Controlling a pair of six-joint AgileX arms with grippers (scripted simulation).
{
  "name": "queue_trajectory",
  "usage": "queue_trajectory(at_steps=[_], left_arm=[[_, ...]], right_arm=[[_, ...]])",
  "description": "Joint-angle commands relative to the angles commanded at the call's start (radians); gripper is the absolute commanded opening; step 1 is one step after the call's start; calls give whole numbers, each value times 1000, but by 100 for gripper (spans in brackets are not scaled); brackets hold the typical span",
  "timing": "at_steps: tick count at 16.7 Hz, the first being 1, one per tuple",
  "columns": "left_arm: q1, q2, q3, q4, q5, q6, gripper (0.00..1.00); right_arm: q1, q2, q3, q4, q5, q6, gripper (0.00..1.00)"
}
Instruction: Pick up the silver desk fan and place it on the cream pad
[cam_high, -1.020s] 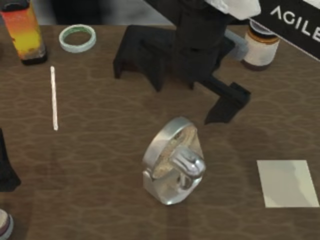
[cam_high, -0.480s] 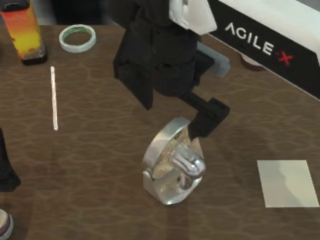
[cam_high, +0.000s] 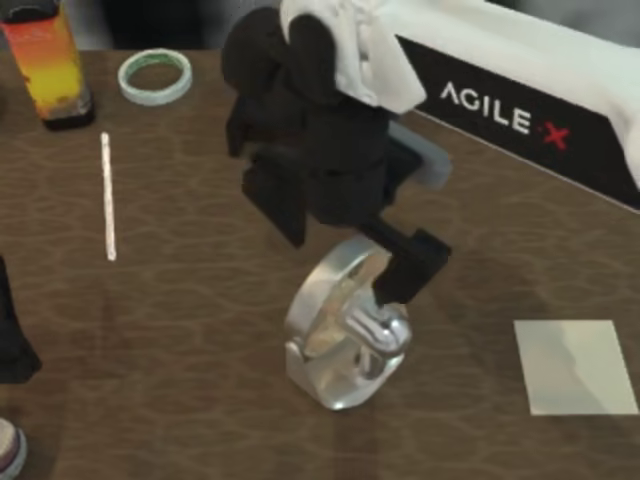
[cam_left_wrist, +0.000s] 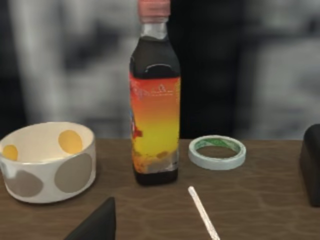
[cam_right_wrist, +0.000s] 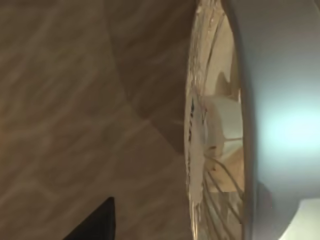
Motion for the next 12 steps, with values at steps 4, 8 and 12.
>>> queue_trajectory(at_steps=[4, 8, 12], left_arm=[[0, 0, 0, 0, 0, 0, 100], [0, 0, 0, 0, 0, 0, 100], [0, 0, 0, 0, 0, 0, 100]], right_arm=[[3, -8, -63, 60, 0, 3, 100], [3, -8, -63, 60, 0, 3, 85], [3, -8, -63, 60, 0, 3, 55]])
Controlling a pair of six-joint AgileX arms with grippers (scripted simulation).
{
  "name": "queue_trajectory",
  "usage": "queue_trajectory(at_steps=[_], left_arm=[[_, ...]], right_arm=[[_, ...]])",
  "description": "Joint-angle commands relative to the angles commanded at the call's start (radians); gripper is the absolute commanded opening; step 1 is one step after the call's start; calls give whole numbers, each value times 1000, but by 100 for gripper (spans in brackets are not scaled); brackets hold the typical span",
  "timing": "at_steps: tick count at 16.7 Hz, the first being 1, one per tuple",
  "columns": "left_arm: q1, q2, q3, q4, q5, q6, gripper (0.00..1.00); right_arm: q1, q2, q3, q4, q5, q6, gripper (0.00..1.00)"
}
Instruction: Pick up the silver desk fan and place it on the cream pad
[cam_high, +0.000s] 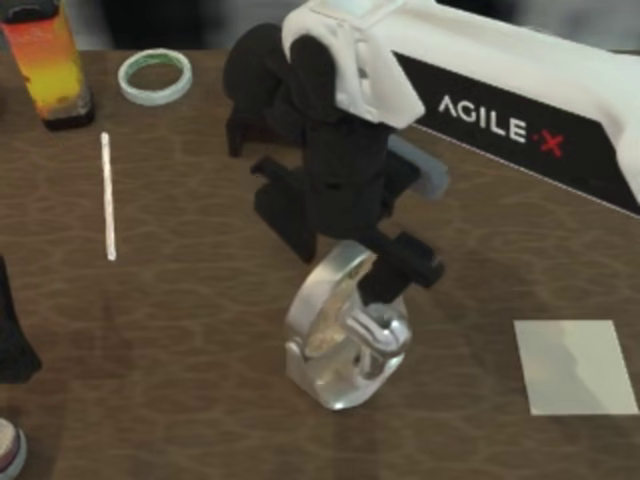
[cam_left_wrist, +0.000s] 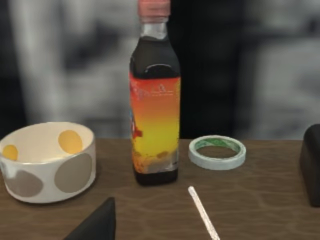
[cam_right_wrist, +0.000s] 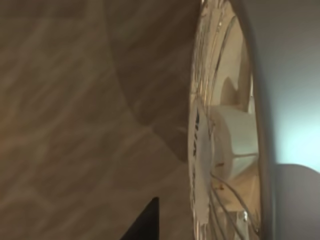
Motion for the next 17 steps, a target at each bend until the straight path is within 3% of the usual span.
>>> queue_trajectory(at_steps=[7, 17], left_arm=[[0, 0, 0, 0, 0, 0, 100], [0, 0, 0, 0, 0, 0, 100]], right_arm=[[0, 0, 0, 0, 0, 0, 2], [-2, -2, 3, -3, 0, 2, 0]])
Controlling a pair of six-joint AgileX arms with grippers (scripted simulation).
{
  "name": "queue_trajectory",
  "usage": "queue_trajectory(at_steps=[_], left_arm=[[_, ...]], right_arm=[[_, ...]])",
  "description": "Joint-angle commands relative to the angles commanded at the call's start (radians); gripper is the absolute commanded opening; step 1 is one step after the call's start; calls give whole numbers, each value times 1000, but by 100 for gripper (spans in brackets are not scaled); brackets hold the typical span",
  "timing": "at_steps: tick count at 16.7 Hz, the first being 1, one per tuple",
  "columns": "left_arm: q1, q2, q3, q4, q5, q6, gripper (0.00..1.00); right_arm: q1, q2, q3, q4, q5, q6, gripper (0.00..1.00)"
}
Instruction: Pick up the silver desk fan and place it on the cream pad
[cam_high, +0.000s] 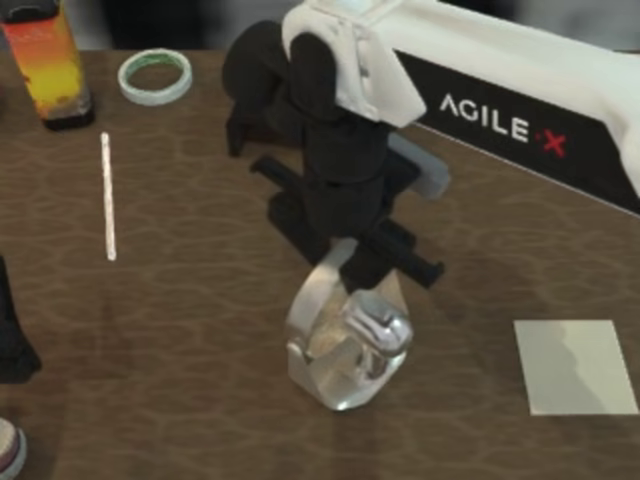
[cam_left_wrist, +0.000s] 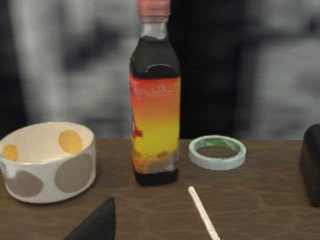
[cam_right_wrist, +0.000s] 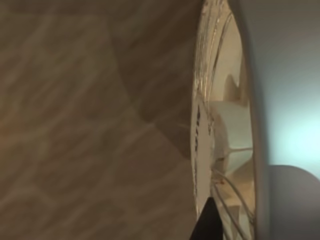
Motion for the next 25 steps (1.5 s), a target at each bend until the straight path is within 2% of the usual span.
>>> queue_trajectory(at_steps=[8, 16, 20, 22, 25], left_arm=[[0, 0, 0, 0, 0, 0, 100], [0, 0, 0, 0, 0, 0, 100], [0, 0, 0, 0, 0, 0, 100], [0, 0, 0, 0, 0, 0, 100], [0, 0, 0, 0, 0, 0, 100]], right_arm=[[8, 37, 251, -211, 0, 0, 0], [-1, 29, 249, -229, -6, -30, 0], [-28, -4, 186, -271, -36, -213, 0], [-51, -37, 137, -293, -56, -370, 0], [-98, -111, 44, -309, -83, -681, 0]])
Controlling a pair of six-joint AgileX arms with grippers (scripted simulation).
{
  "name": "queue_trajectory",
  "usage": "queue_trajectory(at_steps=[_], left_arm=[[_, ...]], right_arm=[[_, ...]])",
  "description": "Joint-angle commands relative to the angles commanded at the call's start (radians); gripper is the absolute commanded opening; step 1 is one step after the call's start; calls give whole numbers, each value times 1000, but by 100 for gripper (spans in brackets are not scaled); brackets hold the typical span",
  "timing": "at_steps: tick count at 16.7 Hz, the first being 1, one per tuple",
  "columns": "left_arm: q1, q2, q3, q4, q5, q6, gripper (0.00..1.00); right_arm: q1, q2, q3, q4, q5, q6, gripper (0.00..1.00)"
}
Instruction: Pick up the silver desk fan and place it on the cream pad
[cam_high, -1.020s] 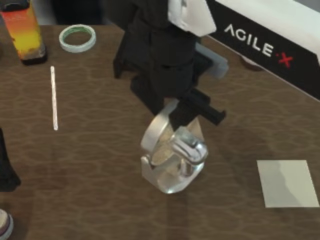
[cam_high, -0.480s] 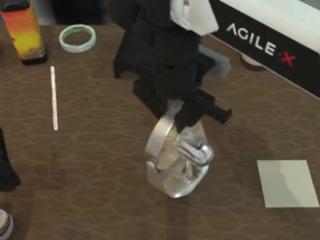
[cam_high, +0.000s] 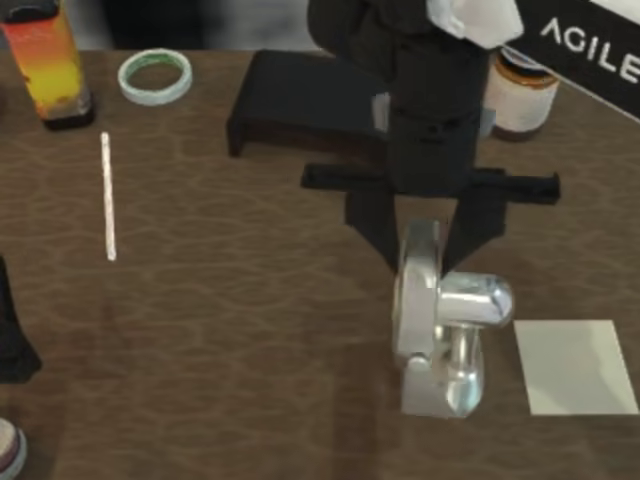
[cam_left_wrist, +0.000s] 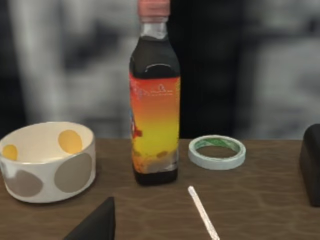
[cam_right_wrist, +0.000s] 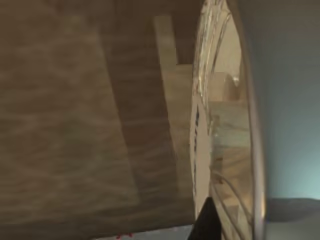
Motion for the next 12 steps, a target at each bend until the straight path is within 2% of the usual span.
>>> queue_trajectory(at_steps=[6, 9, 12], left_arm=[[0, 0, 0, 0, 0, 0, 100], [0, 0, 0, 0, 0, 0, 100], [0, 0, 0, 0, 0, 0, 100]], right_arm=[[-120, -203, -226, 37, -26, -793, 0], [-186, -307, -348, 81, -21, -1194, 0], [-249, -399, -468, 135, 0, -1543, 0]])
